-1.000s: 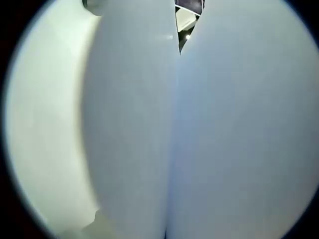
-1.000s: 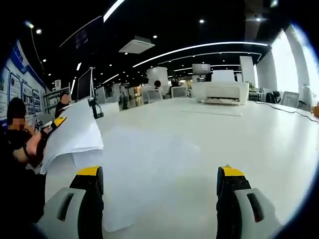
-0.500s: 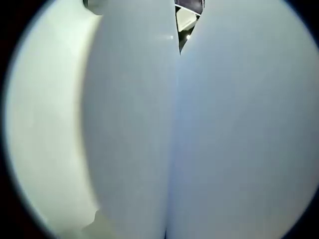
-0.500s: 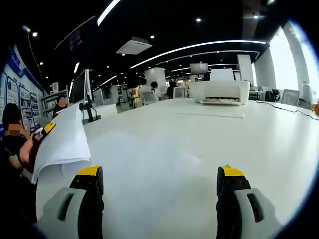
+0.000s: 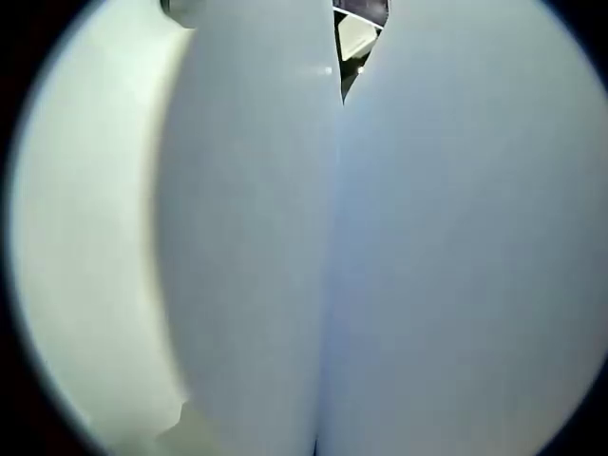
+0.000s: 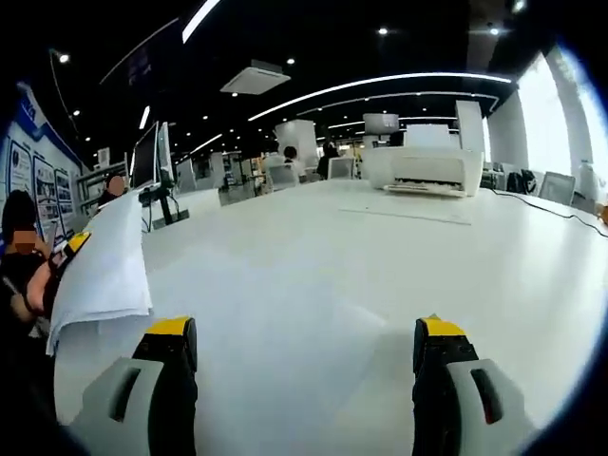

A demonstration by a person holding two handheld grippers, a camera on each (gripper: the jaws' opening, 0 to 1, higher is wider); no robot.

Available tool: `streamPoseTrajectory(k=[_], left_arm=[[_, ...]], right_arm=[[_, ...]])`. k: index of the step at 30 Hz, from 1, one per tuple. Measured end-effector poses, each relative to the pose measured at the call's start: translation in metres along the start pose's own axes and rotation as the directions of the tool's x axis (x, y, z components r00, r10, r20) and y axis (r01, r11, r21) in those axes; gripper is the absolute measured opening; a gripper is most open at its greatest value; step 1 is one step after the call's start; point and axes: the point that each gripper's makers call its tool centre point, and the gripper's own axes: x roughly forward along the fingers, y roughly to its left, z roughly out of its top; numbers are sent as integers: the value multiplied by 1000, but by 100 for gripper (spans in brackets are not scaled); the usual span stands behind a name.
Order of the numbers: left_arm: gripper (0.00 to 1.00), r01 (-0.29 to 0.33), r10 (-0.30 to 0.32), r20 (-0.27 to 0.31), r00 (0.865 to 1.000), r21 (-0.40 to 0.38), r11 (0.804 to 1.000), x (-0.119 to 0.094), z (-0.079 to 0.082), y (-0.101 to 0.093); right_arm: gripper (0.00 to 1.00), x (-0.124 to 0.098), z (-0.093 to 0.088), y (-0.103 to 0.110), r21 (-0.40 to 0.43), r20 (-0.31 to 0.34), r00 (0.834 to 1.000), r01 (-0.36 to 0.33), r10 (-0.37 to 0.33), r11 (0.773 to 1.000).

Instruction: Organize the stack of printing papers by aligning and flattening the scattered papers on the table

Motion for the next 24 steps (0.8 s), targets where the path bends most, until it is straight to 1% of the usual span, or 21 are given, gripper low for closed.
streamPoseTrajectory(k=[4, 8, 11, 15, 17, 18, 22, 24], left_arm=[[6, 0, 0, 0, 1000, 0, 1000, 0, 0, 0], [6, 1, -1, 0, 1000, 1, 1000, 0, -1, -1], [6, 2, -2, 0, 1000, 2, 1000, 0, 0, -1], [6, 3, -3, -1, 1000, 0, 1000, 0, 0, -1], [6, 3, -3, -1, 1000, -1, 1000, 0, 0, -1], [6, 3, -3, -1, 1000, -1, 1000, 0, 0, -1], [6, 5, -5, -1, 1000, -1, 1000, 0, 0, -2], [6, 7, -7, -1, 1000, 0, 1000, 0, 0, -2]], right_arm=[[90, 4, -2, 1, -24, -21, 1000, 4, -4, 1000], [89, 5, -2, 0, -30, -23, 1000, 7, -7, 1000], [89, 5, -6, 1, -64, -42, 999, 13, -16, 998], [88, 6, -7, 0, -77, -46, 999, 17, -20, 997], [86, 6, -11, -2, -129, -62, 998, 23, -31, 991], [85, 7, -11, 0, -110, -59, 998, 20, -27, 994], [78, 11, -10, 2, -118, -47, 999, 3, -8, 993], [76, 12, -10, 2, -116, -46, 999, 6, -12, 993]])
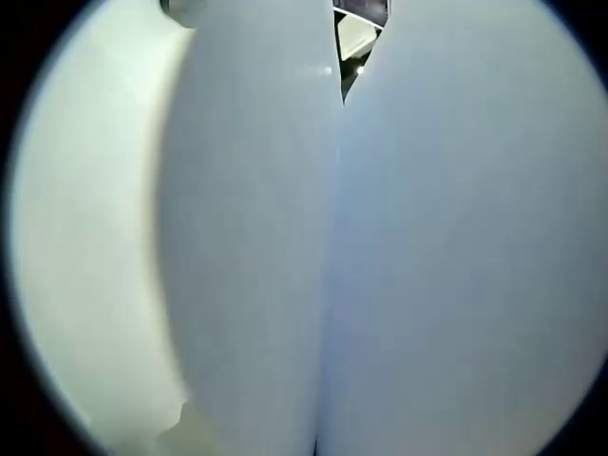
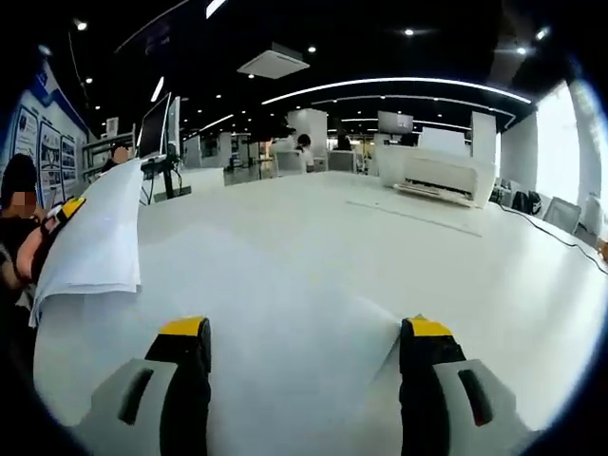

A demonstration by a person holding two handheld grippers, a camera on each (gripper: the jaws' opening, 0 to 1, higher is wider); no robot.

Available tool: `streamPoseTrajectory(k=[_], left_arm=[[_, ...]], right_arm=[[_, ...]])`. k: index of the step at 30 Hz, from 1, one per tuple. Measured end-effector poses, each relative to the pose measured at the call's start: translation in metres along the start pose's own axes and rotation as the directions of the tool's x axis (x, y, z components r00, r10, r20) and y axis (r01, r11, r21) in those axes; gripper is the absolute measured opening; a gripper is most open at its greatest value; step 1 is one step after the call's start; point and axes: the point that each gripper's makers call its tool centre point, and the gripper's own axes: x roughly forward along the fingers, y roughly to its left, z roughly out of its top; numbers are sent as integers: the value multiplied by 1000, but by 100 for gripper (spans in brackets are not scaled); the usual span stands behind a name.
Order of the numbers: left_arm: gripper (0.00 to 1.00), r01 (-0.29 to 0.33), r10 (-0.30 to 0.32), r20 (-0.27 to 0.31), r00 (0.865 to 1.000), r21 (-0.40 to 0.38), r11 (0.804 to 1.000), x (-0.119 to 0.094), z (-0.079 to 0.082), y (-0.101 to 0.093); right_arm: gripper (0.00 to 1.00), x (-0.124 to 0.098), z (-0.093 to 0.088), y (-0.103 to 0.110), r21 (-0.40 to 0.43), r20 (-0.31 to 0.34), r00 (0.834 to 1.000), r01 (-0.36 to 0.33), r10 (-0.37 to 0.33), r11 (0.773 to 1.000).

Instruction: Organize the stack of printing papers by aligning and flattening the scattered papers on the table

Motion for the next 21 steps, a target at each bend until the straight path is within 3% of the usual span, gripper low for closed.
streamPoseTrajectory(k=[9, 21], left_arm=[[6, 3, -3, 1, 1000, 2, 1000, 0, 0, 0], [6, 7, -7, 1, 1000, 3, 1000, 0, -1, -1]], right_arm=[[58, -4, 0, 3, 0, 10, 1000, 1, -1, 1000], [43, -6, 1, 8, 1, 20, 1000, -9, 9, 1000]])
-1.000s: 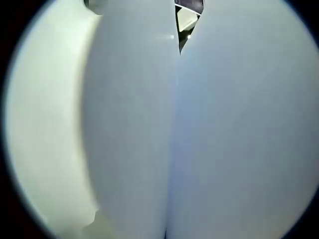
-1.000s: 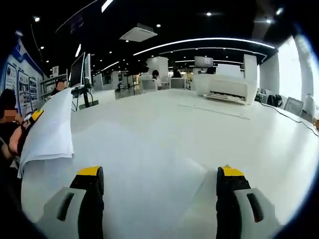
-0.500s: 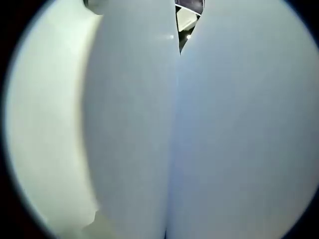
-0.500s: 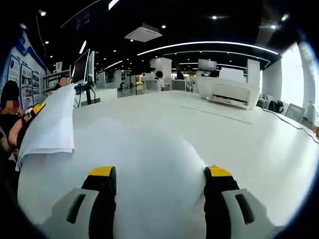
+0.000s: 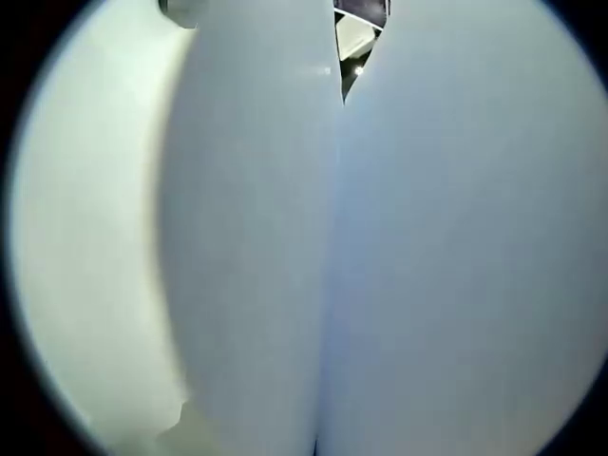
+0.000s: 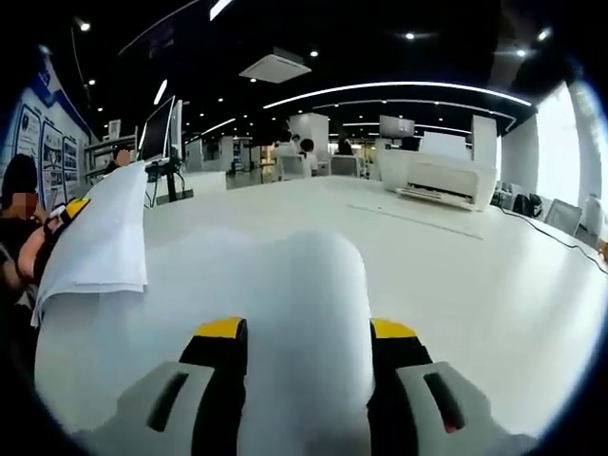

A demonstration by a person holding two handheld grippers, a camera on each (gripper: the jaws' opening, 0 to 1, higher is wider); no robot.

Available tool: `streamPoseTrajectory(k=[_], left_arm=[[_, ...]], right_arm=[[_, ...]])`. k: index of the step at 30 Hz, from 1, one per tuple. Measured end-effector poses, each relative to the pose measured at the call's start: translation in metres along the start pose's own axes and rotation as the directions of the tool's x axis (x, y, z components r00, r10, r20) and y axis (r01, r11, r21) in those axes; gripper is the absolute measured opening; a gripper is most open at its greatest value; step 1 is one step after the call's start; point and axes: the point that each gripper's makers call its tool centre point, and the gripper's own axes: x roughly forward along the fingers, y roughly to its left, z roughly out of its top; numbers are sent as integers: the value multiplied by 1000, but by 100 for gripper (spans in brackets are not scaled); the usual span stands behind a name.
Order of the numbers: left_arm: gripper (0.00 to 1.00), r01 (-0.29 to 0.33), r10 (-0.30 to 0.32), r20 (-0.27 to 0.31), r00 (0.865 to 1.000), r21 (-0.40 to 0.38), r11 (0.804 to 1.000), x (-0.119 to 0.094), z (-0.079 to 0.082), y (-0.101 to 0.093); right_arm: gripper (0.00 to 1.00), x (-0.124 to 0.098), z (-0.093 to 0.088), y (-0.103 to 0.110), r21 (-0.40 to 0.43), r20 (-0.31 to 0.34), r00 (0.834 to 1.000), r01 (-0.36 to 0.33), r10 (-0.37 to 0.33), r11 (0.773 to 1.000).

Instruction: Organize the stack of printing papers by aligning and flattening the scattered papers on the table

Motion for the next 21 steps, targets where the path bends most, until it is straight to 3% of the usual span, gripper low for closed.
streamPoseTrajectory(k=[21], left_arm=[[6, -4, 4, 1, 1000, -2, 1000, 1, 0, 1]], right_arm=[[24, -1, 3, 8, -15, 5, 999, -36, 36, 999]])
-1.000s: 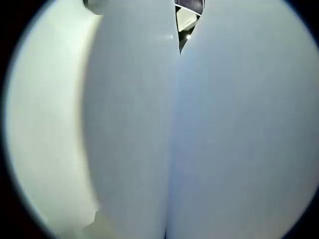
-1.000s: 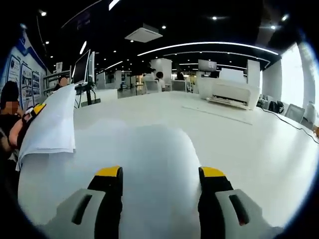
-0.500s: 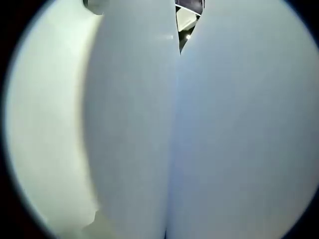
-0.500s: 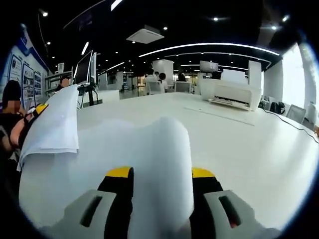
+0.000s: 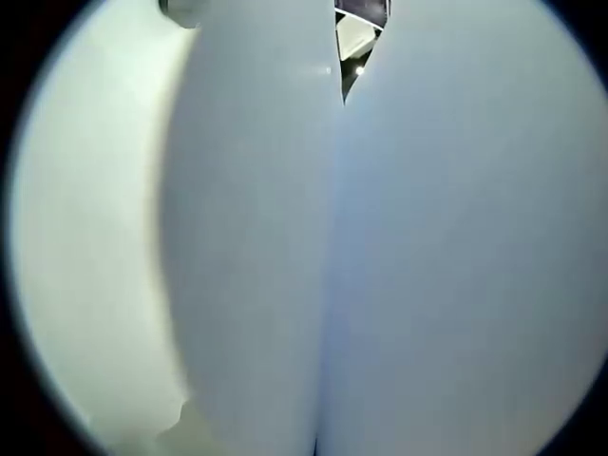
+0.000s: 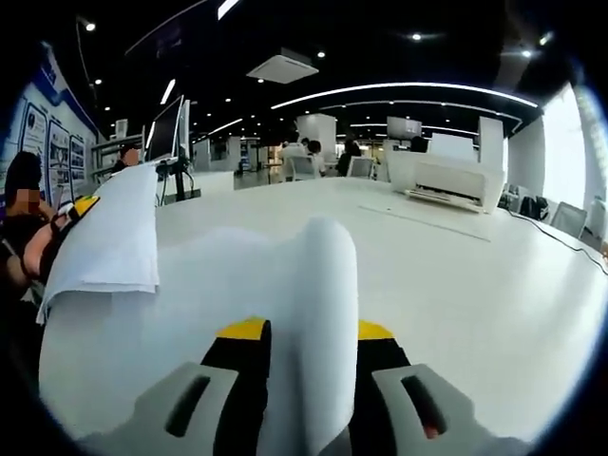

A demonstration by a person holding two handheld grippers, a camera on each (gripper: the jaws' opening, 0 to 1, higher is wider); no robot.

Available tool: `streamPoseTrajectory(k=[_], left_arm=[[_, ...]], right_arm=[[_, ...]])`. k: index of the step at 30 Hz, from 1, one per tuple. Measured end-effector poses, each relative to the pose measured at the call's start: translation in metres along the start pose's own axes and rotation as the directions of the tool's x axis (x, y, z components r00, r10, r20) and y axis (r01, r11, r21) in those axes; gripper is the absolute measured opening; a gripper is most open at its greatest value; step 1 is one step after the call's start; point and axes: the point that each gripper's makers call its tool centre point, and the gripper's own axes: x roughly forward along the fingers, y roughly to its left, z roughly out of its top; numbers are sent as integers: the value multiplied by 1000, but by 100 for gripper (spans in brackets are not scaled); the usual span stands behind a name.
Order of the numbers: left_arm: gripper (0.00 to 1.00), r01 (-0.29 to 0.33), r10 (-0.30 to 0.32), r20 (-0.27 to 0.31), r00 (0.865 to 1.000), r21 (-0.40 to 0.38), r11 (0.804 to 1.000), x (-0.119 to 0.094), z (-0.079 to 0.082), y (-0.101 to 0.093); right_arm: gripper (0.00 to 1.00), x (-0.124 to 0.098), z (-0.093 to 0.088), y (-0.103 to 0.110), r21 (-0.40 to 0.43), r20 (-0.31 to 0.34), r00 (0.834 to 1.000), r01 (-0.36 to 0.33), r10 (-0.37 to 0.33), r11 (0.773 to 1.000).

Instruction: Organize the stack of printing papers by aligning and flattening the scattered papers on the table

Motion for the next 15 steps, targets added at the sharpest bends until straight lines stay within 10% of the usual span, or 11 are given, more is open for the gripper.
streamPoseTrajectory(k=[15], left_arm=[[6, 0, 0, -1, 1000, 1, 1000, 0, 1, 0]], right_arm=[[22, -1, -1, 3, 1, 4, 1000, 2, -2, 1000]])
